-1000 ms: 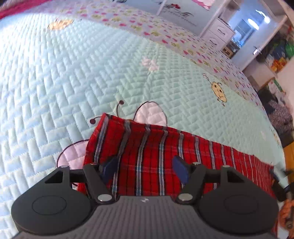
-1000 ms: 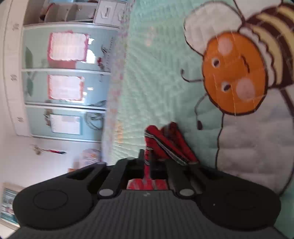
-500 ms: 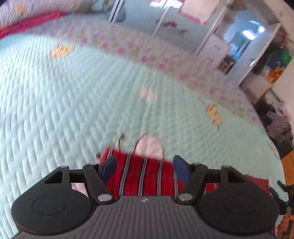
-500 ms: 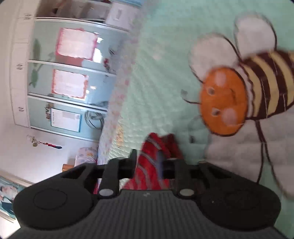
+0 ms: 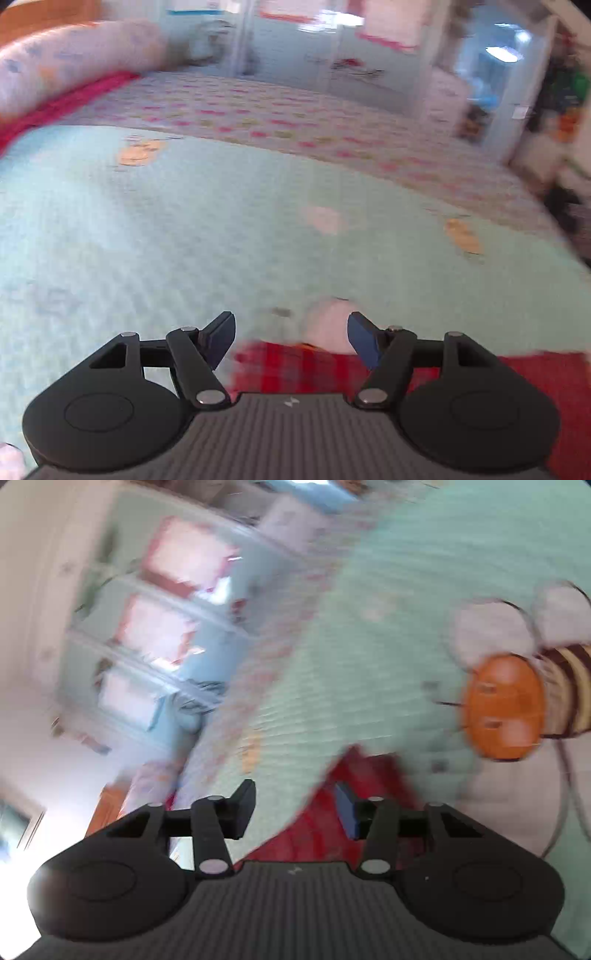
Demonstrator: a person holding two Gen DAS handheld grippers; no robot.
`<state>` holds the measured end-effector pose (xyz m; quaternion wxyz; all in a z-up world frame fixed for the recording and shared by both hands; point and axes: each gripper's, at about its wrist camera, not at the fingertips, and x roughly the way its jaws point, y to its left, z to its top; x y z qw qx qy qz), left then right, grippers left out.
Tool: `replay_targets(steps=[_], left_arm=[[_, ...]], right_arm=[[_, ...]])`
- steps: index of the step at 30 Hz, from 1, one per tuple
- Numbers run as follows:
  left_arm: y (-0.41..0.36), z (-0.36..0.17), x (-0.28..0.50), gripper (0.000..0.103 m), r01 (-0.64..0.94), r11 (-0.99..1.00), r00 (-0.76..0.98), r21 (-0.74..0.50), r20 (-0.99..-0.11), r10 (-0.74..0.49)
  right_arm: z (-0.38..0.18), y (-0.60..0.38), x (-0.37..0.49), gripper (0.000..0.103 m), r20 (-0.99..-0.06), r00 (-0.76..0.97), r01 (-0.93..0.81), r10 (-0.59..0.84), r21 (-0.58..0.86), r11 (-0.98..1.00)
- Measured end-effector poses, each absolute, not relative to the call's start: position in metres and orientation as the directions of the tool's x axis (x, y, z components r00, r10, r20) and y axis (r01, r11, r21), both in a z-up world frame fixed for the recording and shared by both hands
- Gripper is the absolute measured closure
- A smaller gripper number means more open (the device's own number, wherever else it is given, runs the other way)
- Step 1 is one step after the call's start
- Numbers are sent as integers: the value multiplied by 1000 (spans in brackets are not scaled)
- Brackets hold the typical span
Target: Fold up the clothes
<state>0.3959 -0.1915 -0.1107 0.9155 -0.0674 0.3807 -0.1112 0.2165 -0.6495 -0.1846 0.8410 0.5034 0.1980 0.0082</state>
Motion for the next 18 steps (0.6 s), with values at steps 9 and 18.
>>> replay_targets(steps=[9,18], left_arm=[[-216,-174,401,30,212,937,542,-278,-764,-349],[-239,-144,376,30,216,963,577,-161,-775,-259]], right_arm=[[-216,-593,229,47,-331,820,137,467,906,401],[-205,-627,186,34,-316,891,187,326,910,371]])
